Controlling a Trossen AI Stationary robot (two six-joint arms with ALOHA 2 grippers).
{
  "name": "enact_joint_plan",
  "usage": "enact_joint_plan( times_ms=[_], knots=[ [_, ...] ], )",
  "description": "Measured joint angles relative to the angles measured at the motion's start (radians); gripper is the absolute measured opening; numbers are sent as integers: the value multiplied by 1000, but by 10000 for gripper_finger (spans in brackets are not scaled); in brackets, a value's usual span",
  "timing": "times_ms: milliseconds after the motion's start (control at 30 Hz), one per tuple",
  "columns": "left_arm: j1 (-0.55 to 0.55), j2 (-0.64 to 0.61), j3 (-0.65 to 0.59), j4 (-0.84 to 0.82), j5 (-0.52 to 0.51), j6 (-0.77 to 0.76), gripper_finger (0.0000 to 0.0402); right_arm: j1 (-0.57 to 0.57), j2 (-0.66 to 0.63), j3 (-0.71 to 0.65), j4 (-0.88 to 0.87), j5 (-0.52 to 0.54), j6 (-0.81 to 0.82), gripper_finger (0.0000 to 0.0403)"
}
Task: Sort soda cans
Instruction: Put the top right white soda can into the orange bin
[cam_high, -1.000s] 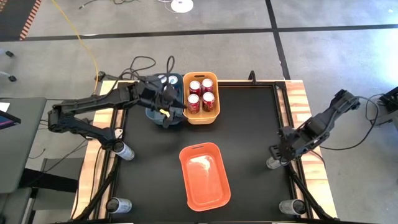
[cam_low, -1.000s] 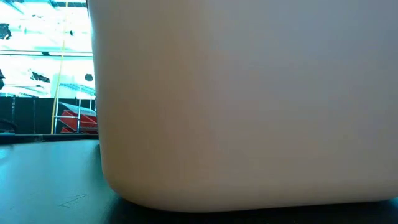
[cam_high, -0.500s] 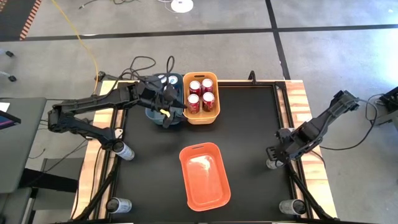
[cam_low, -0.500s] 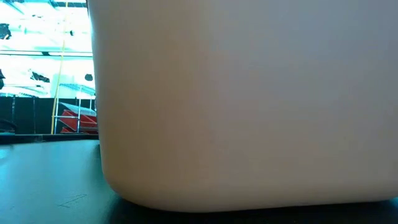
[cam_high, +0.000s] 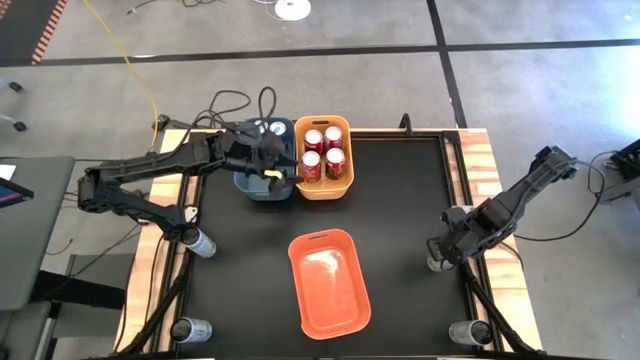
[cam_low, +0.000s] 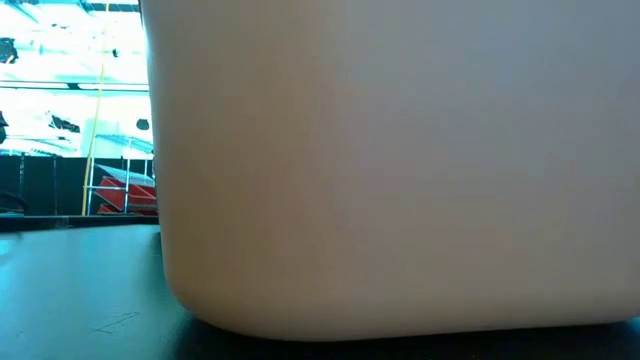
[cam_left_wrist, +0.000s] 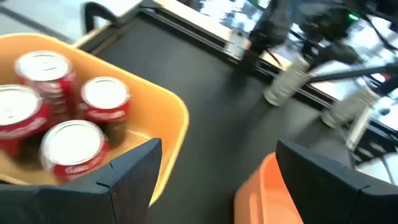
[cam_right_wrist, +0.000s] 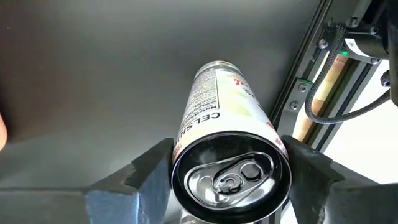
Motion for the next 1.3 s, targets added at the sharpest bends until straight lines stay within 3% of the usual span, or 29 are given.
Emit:
enact_joint_plan(
  times_ms=[267,533,900,1100,1300],
  knots=[
    [0,0,0,0,-25,-26,313,-5,33,88,-17,59,-62,251],
    [0,0,0,0,-25,-53,313,-109,150,292,-16,137,-315,250],
    [0,0,42,-48,-25,-79,313,-342,435,785,-42,146,-942,249],
    [0,0,87,-134,-53,-59,313,-405,620,1046,-48,145,-1333,249],
    [0,0,102,-191,-72,-58,313,-442,774,1217,-58,130,-1668,249]
  ],
)
